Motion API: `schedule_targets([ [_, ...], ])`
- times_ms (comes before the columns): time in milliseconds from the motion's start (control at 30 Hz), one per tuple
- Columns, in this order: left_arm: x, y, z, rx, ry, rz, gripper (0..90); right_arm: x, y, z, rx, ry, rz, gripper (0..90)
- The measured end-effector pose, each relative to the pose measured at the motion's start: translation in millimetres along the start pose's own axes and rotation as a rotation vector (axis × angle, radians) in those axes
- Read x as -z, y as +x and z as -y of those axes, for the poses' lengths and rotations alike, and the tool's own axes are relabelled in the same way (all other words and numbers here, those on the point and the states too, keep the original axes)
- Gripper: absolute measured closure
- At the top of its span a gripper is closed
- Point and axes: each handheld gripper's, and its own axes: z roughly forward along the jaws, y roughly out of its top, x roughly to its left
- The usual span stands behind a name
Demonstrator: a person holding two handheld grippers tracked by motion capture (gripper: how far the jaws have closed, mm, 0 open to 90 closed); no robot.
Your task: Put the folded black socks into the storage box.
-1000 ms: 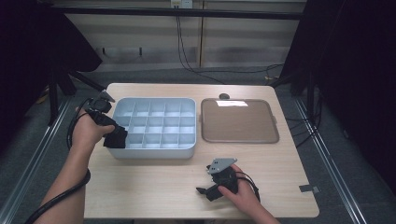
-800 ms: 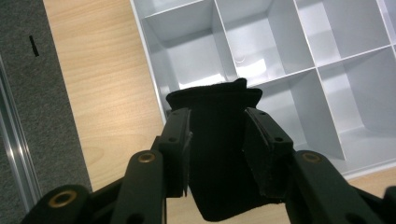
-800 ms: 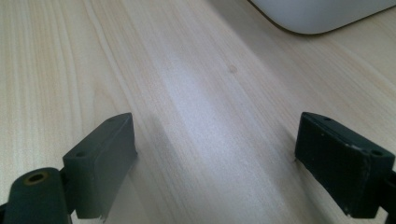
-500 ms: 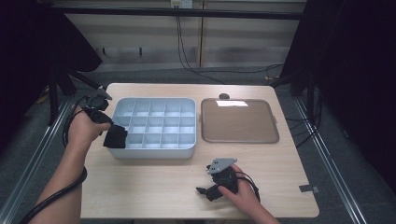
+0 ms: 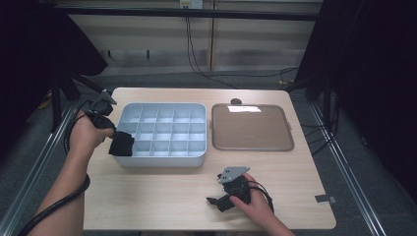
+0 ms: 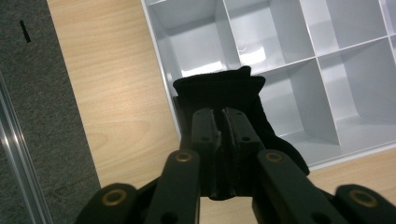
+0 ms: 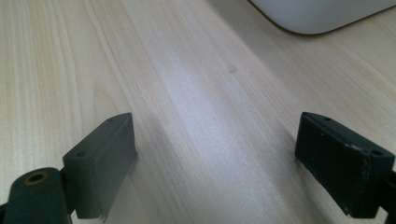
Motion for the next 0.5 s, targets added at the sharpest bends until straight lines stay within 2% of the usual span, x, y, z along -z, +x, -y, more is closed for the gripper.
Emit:
schedule_targets([
  [167,-0.4,1.5,-0.6,0.001,0.003,0.0,90.0,0.0,-0.1,0.0,0.001,-0.001,0.001,11.7],
  [500,-7.8,1.8,-1.6,0.0,0.014,-0.001,90.0,0.0,-0.1,0.0,0.001,0.0,0.0,11.7],
])
